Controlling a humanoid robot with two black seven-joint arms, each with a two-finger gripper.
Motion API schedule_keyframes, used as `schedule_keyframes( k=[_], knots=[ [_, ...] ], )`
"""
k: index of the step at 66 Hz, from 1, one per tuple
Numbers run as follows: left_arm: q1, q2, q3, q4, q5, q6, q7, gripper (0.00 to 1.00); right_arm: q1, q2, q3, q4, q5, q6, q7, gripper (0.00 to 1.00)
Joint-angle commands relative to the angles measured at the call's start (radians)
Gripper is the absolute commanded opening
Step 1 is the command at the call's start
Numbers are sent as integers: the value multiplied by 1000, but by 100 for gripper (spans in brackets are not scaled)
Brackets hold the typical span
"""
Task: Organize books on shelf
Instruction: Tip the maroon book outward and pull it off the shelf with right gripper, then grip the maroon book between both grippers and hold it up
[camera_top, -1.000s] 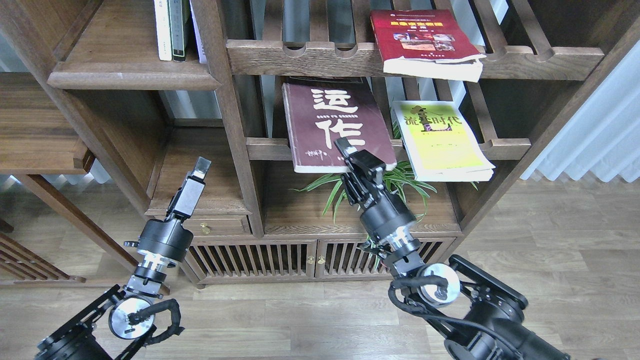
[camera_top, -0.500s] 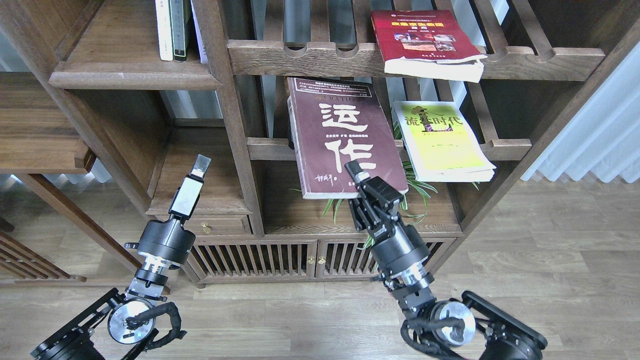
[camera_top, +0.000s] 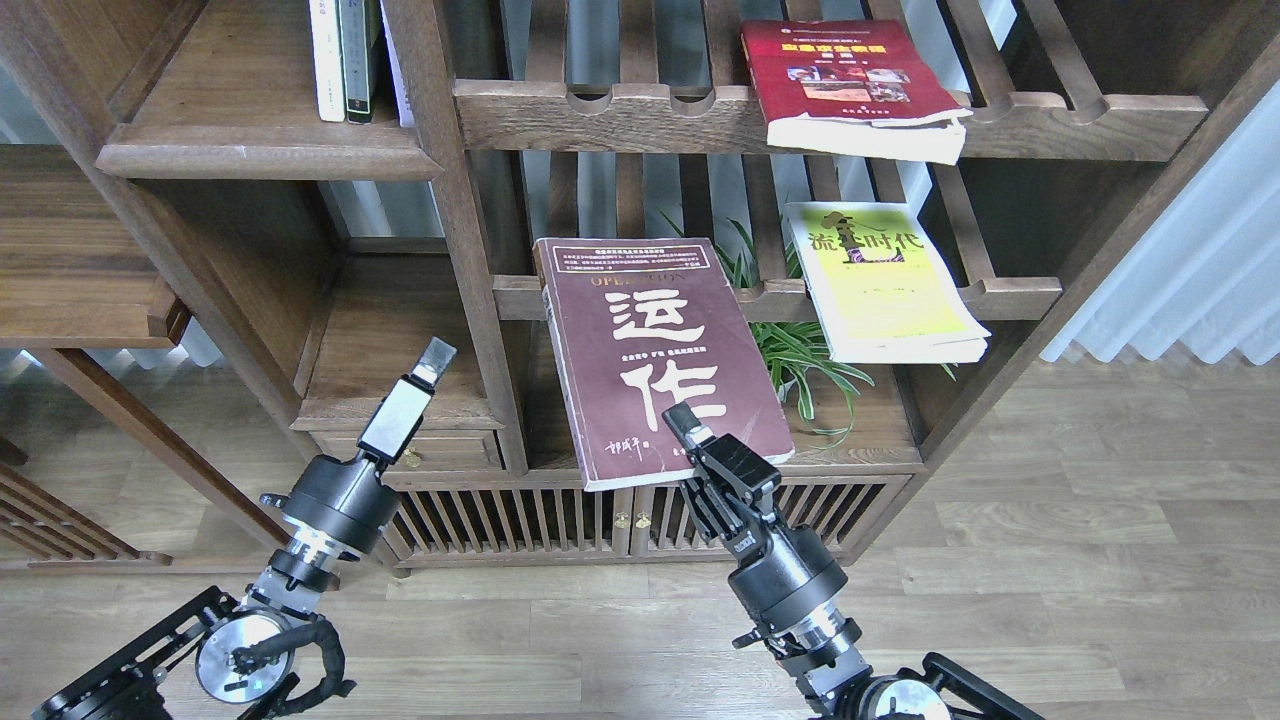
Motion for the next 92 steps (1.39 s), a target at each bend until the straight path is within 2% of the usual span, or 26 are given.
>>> schedule_keyframes(
  k=[1, 9, 26, 42, 55, 64, 70, 82, 84, 87, 88, 92],
  knots=[
    [18, 0, 14, -22, -22, 0, 32, 99, -1, 5, -1, -15, -22, 0, -22, 7],
    [21, -3, 29, -41, -48, 0, 61, 99, -1, 5, -1, -38, -38, 0, -46, 7],
    [20, -2, 40, -36, -54, 0, 63, 99, -3, 19, -4, -79, -46, 0, -75, 6],
    [20, 1, 74, -36, -54, 0, 64, 97, -52, 89, -1, -128, -86, 0, -189, 6],
    [21, 7, 106, -30, -54, 0, 64, 97, -55, 116, 5, -127, -86, 0, -189, 6],
    [21, 13, 112, -30, -54, 0, 64, 92, -44, 122, 6, -125, -88, 0, -189, 6],
    [21, 12, 112, -30, -54, 0, 64, 88, -40, 122, 6, -125, -88, 0, -190, 7],
    [31, 10, 112, -28, -54, 0, 63, 68, -40, 122, 6, -127, -88, 0, -190, 7],
    [32, 10, 112, -28, -54, 0, 63, 59, -40, 122, 6, -127, -88, 0, -190, 7],
    [32, 10, 112, -27, -54, 0, 63, 52, -38, 120, 6, -127, -88, 0, -190, 7],
    [32, 4, 112, -21, -54, 0, 63, 40, -38, 120, 6, -127, -88, 0, -190, 8],
    [32, 1, 112, -13, -54, 0, 63, 31, -40, 120, 5, -127, -88, 0, -190, 8]
  ],
)
